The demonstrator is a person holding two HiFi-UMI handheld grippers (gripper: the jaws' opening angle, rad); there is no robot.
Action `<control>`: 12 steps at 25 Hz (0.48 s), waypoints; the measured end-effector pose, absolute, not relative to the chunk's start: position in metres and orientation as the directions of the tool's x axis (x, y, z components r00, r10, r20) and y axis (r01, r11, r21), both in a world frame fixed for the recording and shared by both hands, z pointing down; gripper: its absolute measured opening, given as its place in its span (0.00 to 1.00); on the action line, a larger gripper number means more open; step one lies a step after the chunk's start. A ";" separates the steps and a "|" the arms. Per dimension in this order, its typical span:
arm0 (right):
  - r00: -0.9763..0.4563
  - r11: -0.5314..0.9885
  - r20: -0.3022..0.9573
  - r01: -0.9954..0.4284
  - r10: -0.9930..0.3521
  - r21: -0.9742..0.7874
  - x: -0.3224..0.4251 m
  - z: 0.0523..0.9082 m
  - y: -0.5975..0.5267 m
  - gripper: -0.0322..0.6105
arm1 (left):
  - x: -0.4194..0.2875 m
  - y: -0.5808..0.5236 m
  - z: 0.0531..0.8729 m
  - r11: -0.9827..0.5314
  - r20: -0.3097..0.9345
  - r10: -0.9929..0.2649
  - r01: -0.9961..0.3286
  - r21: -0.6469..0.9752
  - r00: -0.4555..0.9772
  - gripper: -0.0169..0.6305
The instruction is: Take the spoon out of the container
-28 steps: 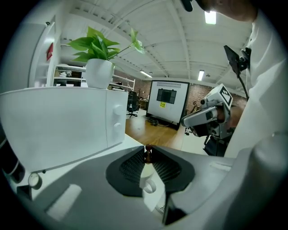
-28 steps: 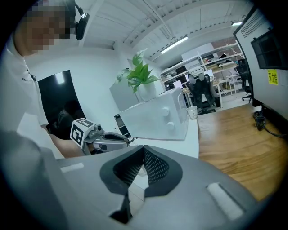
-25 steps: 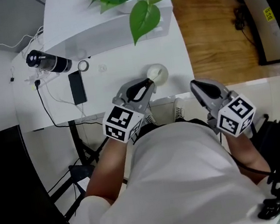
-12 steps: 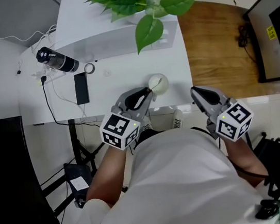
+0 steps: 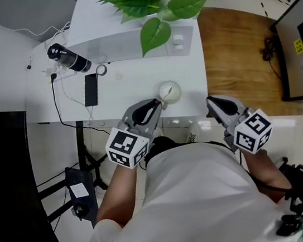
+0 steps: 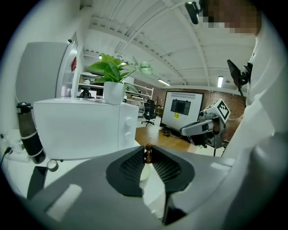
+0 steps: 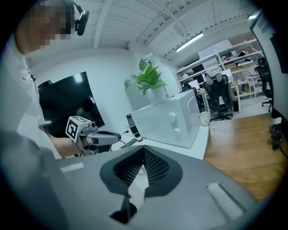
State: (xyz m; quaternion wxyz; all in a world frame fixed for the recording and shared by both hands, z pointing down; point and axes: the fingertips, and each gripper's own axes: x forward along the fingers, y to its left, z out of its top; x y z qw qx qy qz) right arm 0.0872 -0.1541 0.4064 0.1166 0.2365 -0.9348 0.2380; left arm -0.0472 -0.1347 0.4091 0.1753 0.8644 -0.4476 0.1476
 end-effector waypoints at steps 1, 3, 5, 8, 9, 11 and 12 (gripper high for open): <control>-0.864 0.779 0.330 -0.492 -0.381 -0.389 0.088 0.406 -0.152 0.06 | -0.046 -0.132 0.407 -0.533 0.407 -0.728 -0.829 0.172 0.552 0.11; -0.867 0.785 0.329 -0.485 -0.375 -0.384 0.089 0.406 -0.149 0.06 | -0.044 -0.127 0.403 -0.524 0.391 -0.740 -0.834 0.176 0.547 0.11; -0.867 0.790 0.327 -0.485 -0.377 -0.374 0.089 0.404 -0.147 0.06 | -0.043 -0.124 0.398 -0.519 0.370 -0.749 -0.834 0.187 0.549 0.11; -0.862 0.790 0.323 -0.493 -0.390 -0.364 0.088 0.400 -0.134 0.06 | -0.043 -0.113 0.393 -0.528 0.349 -0.750 -0.826 0.198 0.562 0.11; -0.860 0.788 0.321 -0.498 -0.397 -0.361 0.087 0.399 -0.129 0.06 | -0.044 -0.109 0.391 -0.532 0.343 -0.749 -0.823 0.199 0.567 0.11; -0.852 0.781 0.317 -0.514 -0.417 -0.355 0.085 0.396 -0.119 0.06 | -0.047 -0.100 0.385 -0.543 0.328 -0.746 -0.815 0.203 0.579 0.11; -0.846 0.775 0.316 -0.525 -0.429 -0.352 0.085 0.394 -0.113 0.06 | -0.049 -0.096 0.382 -0.550 0.318 -0.744 -0.809 0.206 0.587 0.11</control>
